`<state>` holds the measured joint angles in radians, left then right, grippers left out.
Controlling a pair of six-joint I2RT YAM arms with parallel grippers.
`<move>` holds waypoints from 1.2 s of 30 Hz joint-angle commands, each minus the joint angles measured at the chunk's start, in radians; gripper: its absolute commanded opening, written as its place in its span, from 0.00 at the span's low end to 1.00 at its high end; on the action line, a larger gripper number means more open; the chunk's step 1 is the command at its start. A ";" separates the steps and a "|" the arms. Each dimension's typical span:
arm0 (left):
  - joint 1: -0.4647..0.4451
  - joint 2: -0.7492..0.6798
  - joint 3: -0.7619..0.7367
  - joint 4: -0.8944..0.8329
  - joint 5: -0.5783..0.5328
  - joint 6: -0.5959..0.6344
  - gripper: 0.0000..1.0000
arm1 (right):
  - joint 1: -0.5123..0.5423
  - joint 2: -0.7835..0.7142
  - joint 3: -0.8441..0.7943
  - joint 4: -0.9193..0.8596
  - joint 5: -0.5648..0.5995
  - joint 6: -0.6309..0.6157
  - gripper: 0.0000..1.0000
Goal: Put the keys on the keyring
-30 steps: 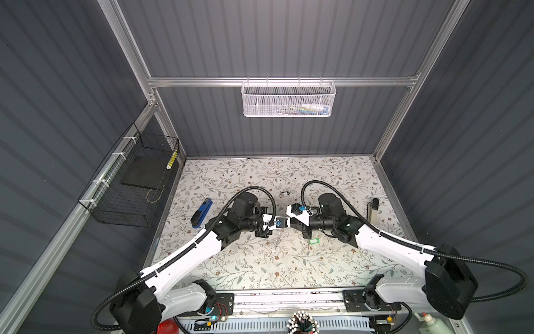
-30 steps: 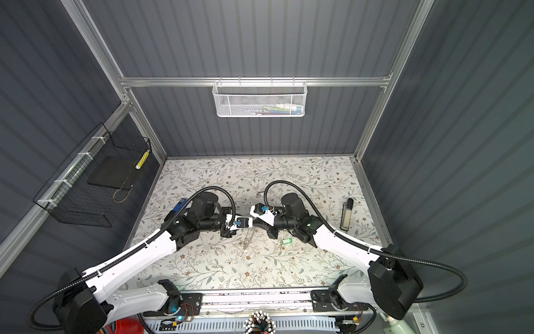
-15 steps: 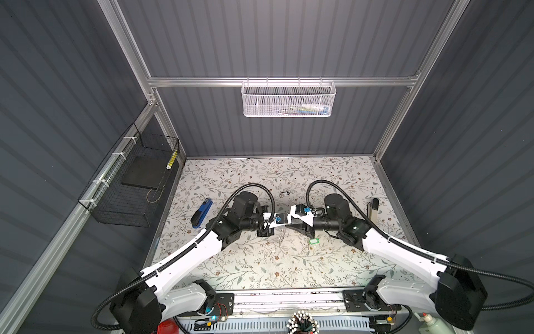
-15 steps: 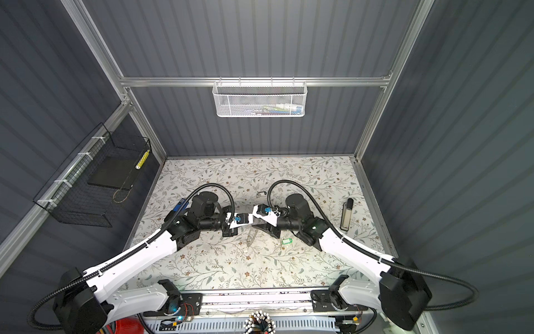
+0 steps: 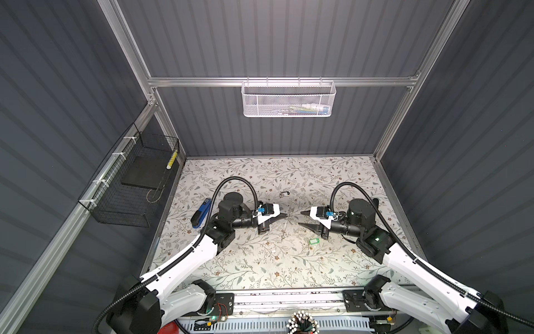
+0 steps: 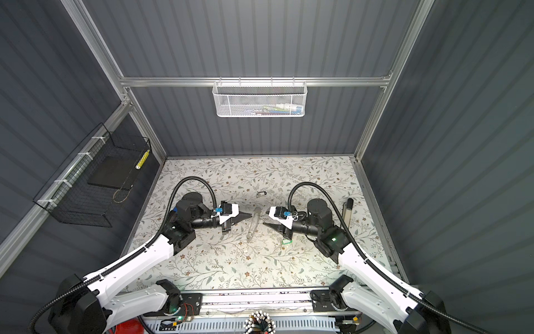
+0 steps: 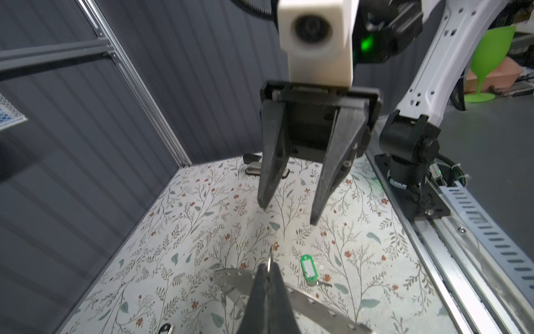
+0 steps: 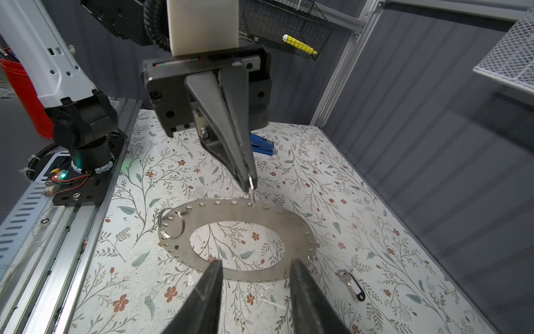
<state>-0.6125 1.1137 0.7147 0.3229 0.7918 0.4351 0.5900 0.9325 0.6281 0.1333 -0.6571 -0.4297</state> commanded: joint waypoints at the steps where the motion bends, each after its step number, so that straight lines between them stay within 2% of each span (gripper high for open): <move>1: 0.002 0.007 -0.013 0.161 0.066 -0.105 0.00 | -0.001 0.022 -0.011 0.055 -0.066 0.043 0.38; 8: 0.002 0.022 -0.014 0.216 0.096 -0.144 0.00 | 0.000 0.034 -0.007 0.098 -0.085 0.075 0.31; 16: 0.002 0.051 0.004 0.218 0.133 -0.149 0.00 | 0.012 0.028 -0.014 0.147 -0.080 0.096 0.31; 26: -0.001 0.044 0.026 0.118 0.141 -0.007 0.00 | 0.045 0.049 -0.025 0.180 -0.070 0.069 0.26; 36: -0.013 0.045 0.024 0.107 0.146 0.019 0.00 | 0.052 0.068 -0.023 0.232 -0.064 0.093 0.20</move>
<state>-0.6170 1.1641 0.7097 0.4320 0.9146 0.4244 0.6365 0.9936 0.6132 0.3210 -0.7139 -0.3504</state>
